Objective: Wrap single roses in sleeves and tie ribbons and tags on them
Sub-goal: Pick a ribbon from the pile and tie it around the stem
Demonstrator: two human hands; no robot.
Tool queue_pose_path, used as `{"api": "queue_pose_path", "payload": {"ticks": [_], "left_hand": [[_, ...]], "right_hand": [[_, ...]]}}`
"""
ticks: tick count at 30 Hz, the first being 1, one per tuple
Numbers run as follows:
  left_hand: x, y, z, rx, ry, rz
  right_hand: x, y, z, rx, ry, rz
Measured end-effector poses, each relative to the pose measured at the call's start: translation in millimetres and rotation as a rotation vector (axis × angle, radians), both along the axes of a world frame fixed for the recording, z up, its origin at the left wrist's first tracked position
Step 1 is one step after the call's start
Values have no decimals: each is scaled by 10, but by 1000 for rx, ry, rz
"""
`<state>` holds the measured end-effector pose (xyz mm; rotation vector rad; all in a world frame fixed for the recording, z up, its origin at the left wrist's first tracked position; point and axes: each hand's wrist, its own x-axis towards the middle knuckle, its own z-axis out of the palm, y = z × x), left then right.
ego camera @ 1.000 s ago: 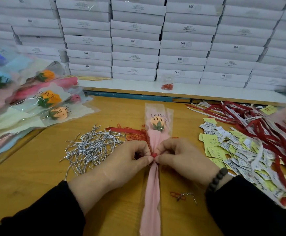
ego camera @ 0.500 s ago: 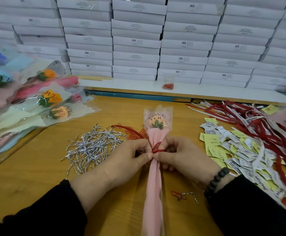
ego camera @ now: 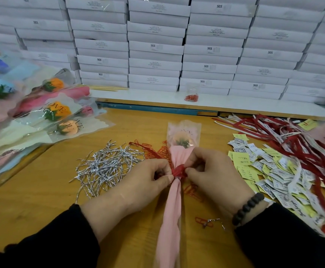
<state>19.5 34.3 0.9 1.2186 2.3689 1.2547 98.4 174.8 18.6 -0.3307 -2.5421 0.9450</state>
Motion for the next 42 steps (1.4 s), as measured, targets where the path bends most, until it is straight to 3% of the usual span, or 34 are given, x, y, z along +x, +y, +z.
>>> {"api": "queue_pose_path", "payload": {"ticks": [5,17,23,28,31,33,38,42], "left_hand": [[-5,9,6,-5,11,7],[-7,10,-18,12,11,4],[-24,14,-39,29,0,13],[-15,15,-30,30,-1,8],[-15,17,-29,27,3,15],[-16,15,-28,27,-4,20],[2,17,-17,29,-1,18],[7,12,-6,37,-25,14]], "right_hand": [[2,36,61,-510,-110,108],[38,108,82,-1079,-126,205],[46,179,132,-780,-149,152],[59,194,135,-986,-95,175],[64,205,141,-963,-83,203],[90,238,192,-822,-128,217],[149,364,285,-179,-330,148],[147,416,298,-97,-308,103]]}}
